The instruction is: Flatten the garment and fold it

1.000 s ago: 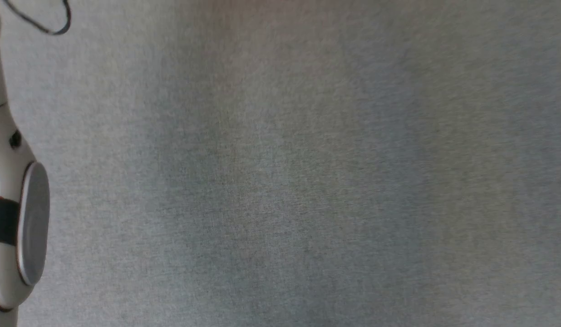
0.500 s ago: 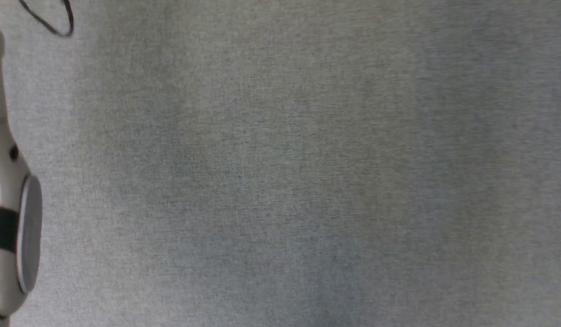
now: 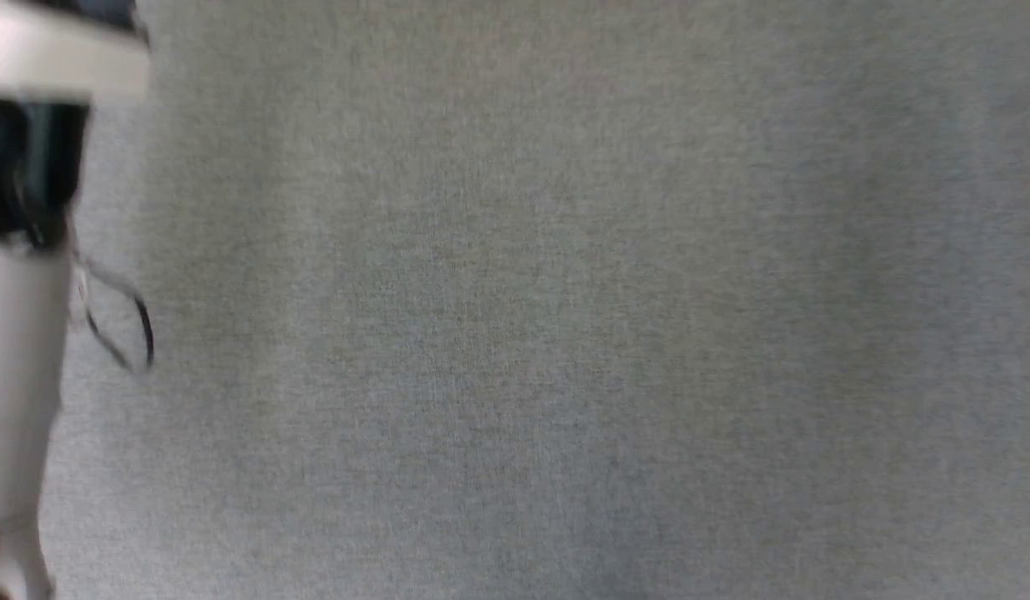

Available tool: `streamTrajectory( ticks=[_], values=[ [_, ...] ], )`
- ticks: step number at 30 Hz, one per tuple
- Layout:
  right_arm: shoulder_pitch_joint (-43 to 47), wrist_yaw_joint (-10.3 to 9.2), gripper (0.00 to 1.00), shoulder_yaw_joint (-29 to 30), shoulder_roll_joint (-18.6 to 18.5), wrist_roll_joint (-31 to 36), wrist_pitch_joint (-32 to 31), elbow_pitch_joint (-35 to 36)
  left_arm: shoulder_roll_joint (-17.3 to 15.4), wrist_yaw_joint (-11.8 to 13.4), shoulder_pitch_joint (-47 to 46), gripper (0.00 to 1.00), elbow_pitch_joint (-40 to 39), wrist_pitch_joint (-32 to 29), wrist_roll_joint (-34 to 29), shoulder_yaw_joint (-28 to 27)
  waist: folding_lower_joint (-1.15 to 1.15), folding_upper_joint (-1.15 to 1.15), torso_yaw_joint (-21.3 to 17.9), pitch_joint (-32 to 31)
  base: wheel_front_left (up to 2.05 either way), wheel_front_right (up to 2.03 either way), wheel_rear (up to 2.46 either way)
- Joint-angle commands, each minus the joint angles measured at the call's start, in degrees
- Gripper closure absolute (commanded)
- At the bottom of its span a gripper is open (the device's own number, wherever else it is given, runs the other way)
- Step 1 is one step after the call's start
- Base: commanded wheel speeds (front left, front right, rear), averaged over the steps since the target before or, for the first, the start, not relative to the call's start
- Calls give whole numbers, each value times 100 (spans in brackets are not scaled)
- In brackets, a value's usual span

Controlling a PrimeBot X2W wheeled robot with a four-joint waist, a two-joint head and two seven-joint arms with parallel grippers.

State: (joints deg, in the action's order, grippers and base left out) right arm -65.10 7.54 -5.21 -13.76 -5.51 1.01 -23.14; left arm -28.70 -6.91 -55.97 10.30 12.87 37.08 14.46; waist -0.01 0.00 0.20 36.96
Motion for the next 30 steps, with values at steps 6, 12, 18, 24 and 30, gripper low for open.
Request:
streamTrajectory(
  ticks=[6,12,18,24,30],
  values=[
    [2152,-5,100,750,-188,-523,-351,1581,-105,421,1736,100,-1095,94,78,-146,1,0,-132,-1011,0,0,0],
    [3788,-5,100,1159,255,-603,-596,2599,-128,766,3291,100,-1745,-2,-38,83,1,0,-133,-1560,0,0,0],
    [5205,-5,100,1357,713,-696,-829,3311,-248,902,4507,100,-1829,-301,33,390,1,0,-70,-1987,0,0,0],
    [6335,-5,100,1600,997,-935,-949,3686,-199,956,5393,100,-1816,-585,454,554,1,0,17,-2395,0,0,0],
    [7165,-5,100,1795,1080,-1157,-1048,3914,-282,971,6138,100,-1979,-888,889,616,1,0,50,-2856,0,0,0]
  ],
)
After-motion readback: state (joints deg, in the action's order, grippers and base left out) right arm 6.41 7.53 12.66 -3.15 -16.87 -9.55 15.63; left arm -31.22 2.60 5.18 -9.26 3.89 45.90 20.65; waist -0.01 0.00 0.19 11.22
